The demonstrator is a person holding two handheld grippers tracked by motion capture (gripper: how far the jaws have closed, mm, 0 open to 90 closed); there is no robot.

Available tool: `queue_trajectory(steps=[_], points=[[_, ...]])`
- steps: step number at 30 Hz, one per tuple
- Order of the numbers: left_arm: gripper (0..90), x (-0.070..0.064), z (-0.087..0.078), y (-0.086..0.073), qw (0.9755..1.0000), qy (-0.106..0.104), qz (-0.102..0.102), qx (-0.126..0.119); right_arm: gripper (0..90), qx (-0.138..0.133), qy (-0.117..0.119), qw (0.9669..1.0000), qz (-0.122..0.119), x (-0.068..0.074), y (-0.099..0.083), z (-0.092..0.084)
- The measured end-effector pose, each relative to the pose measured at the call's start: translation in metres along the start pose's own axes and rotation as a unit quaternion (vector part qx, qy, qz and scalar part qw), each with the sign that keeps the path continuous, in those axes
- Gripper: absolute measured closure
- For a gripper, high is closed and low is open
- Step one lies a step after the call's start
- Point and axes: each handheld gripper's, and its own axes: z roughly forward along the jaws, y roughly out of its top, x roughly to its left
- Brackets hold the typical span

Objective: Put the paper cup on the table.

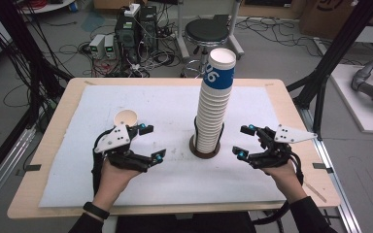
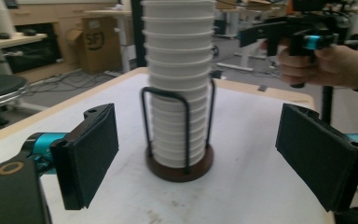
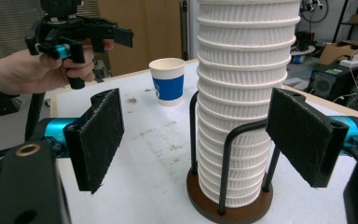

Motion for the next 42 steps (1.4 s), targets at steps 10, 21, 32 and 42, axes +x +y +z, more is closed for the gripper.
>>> queue_trajectory(steps=[10, 21, 32, 42], points=[[13.0, -0.005, 0.006, -0.006, 0.9997, -0.016, 0.004, 0.016, 19.7, 0.006, 0.001, 1.0000, 0.000, 0.001, 0.002, 0.001], [13.0, -0.006, 0.007, -0.013, 0.9995, -0.017, 0.005, 0.028, 19.7, 0.010, 0.001, 1.0000, 0.000, 0.002, 0.001, 0.001], [13.0, -0.003, 0.005, -0.015, 0.9996, -0.022, -0.011, 0.016, 19.7, 0.011, 0.001, 0.9999, -0.001, 0.001, 0.001, 0.001], [13.0, -0.005, 0.006, -0.016, 0.9996, -0.016, -0.007, 0.023, 19.7, 0.017, 0.002, 0.9998, 0.000, 0.002, 0.001, 0.003]])
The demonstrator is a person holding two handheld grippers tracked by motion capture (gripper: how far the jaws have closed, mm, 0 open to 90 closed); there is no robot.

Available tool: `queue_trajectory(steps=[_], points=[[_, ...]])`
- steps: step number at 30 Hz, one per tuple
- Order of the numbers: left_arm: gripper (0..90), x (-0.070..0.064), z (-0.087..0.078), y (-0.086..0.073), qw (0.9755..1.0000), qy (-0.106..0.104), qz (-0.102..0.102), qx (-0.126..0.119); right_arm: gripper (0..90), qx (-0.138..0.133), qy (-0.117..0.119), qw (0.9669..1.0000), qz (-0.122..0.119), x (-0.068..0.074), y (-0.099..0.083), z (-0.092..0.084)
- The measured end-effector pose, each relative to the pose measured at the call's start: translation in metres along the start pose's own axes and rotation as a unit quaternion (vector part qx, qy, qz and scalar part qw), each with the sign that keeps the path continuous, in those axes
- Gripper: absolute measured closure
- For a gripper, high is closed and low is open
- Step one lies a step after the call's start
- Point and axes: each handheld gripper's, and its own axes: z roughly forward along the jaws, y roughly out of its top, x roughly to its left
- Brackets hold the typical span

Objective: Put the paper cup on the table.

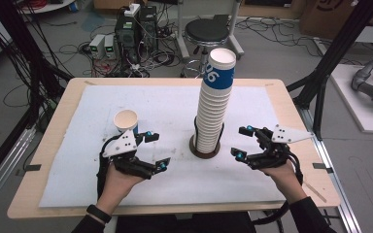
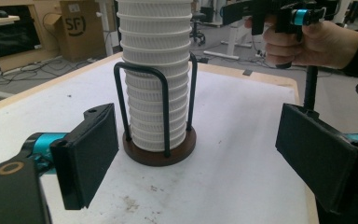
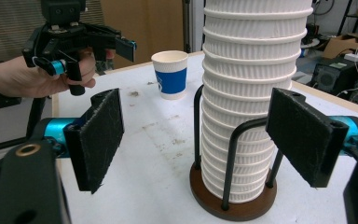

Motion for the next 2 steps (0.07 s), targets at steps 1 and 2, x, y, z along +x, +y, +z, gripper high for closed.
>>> queue_trajectory(steps=[1, 2], points=[[13.0, -0.0006, 0.0003, 0.0002, 1.0000, -0.002, 0.001, -0.001, 19.7, 0.000, 0.000, 1.0000, -0.003, -0.0002, 0.0000, 0.0001], [13.1, -0.0014, 0.0006, 0.0004, 1.0000, -0.001, 0.003, 0.002, 19.7, 0.000, 0.001, 1.0000, -0.003, 0.0000, -0.0001, 0.0000]])
